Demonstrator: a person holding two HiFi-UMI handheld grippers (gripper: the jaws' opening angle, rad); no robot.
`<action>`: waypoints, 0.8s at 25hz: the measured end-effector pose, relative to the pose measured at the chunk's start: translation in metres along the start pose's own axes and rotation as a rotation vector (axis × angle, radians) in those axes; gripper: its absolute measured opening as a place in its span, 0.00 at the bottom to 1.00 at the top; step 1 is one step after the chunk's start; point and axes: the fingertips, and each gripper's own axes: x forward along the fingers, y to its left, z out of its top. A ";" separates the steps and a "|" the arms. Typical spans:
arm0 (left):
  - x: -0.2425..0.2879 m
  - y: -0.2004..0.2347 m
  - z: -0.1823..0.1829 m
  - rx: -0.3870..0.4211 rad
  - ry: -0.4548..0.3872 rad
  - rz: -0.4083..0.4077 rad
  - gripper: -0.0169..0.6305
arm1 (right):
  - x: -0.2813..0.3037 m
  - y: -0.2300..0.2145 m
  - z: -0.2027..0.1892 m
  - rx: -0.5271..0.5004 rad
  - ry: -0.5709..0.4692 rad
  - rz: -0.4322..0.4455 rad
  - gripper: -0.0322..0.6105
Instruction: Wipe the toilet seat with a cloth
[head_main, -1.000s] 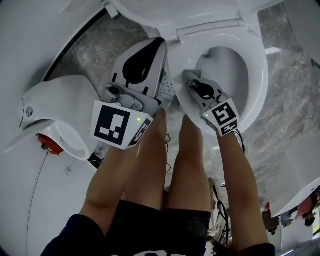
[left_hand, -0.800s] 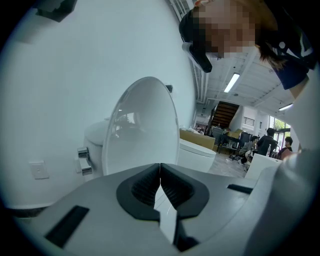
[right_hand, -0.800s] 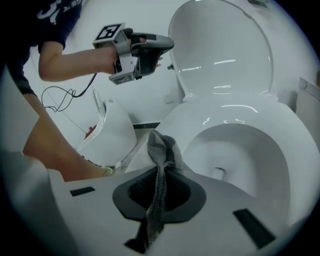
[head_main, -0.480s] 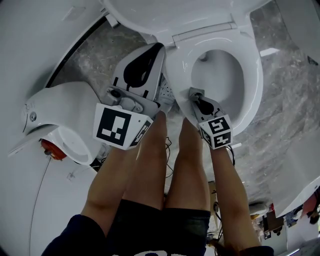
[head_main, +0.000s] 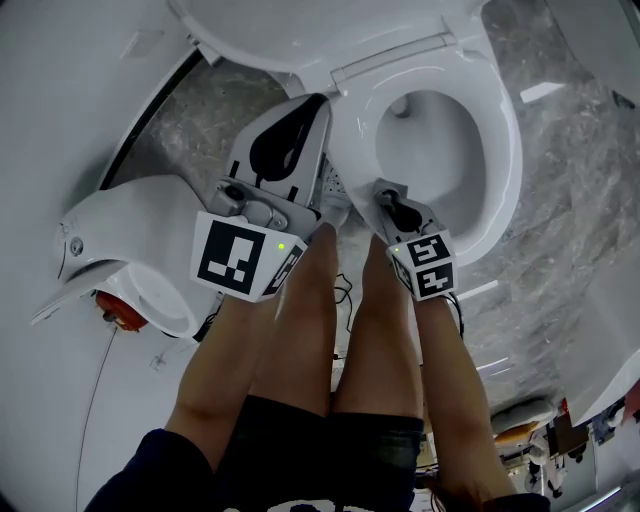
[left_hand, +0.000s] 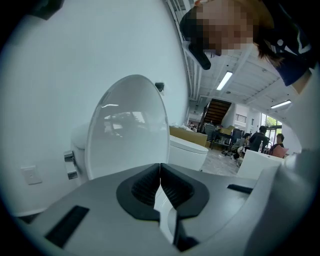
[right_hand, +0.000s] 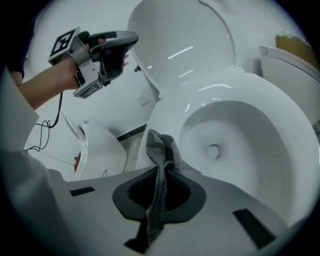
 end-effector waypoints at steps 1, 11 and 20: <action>0.001 -0.002 0.001 0.002 0.001 -0.006 0.06 | -0.010 -0.005 -0.017 0.016 0.026 -0.026 0.09; 0.005 -0.010 0.008 0.022 0.006 -0.043 0.06 | -0.023 -0.006 -0.034 0.280 -0.066 -0.085 0.09; 0.006 -0.021 -0.001 0.023 0.029 -0.079 0.06 | 0.011 0.035 0.020 0.191 -0.140 0.009 0.09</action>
